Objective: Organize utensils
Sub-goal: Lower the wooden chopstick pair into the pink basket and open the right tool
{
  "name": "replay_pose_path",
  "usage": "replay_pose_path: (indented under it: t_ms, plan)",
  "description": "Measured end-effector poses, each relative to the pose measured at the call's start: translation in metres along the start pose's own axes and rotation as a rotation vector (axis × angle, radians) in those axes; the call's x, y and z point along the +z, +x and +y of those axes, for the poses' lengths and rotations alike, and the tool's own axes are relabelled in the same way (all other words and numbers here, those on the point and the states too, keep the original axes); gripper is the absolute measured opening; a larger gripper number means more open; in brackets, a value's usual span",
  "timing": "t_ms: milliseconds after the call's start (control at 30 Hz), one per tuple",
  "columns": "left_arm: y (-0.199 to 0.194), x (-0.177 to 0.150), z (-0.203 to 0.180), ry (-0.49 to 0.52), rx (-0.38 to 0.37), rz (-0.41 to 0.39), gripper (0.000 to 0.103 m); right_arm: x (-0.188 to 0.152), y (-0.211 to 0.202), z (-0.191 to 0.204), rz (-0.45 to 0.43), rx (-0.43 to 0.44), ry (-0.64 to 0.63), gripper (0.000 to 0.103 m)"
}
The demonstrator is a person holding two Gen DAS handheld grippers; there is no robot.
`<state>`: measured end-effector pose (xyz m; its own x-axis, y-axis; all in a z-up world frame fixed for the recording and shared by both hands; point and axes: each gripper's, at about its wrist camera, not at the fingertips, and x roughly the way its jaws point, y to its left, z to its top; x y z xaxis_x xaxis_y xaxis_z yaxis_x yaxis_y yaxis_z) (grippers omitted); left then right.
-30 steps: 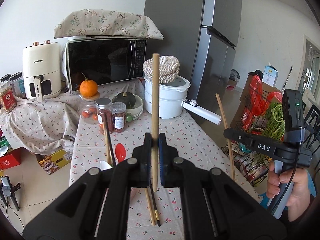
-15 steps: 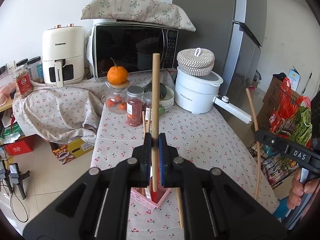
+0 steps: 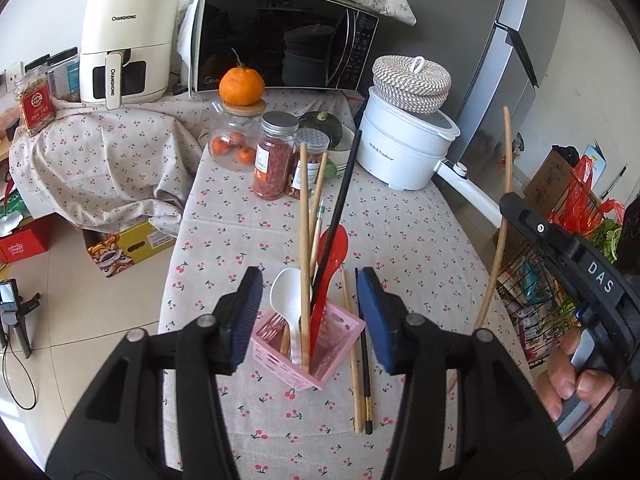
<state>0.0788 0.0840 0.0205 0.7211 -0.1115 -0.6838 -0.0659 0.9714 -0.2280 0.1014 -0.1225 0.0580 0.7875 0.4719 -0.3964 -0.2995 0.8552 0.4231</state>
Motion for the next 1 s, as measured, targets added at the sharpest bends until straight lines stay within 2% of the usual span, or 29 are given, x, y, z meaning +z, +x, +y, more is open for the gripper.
replay_pose_path:
  t_ms: [67,200,333,567,833,1000]
  plan:
    - [0.0,-0.002,0.005,-0.009,0.005,0.013,0.078,-0.003,0.007,0.003,-0.022,0.003,0.027,0.01]
    - [0.004,-0.01,0.018,0.0,0.057,0.064,0.084,-0.009,0.021,0.01,-0.061,-0.005,0.081,0.01]
    - [0.006,-0.019,0.037,0.012,0.105,0.089,0.101,-0.017,0.032,0.021,-0.116,-0.05,0.094,0.01]
    - [0.004,-0.027,0.068,-0.026,0.156,0.106,0.102,-0.027,0.045,0.042,-0.191,-0.116,0.057,0.01]
    - [0.011,-0.035,0.079,-0.036,0.158,0.142,0.102,-0.039,0.059,0.063,-0.269,-0.225,-0.038,0.01]
    - [0.013,-0.036,0.076,-0.019,0.181,0.137,0.102,-0.048,0.071,0.064,-0.224,-0.232,-0.05,0.01]
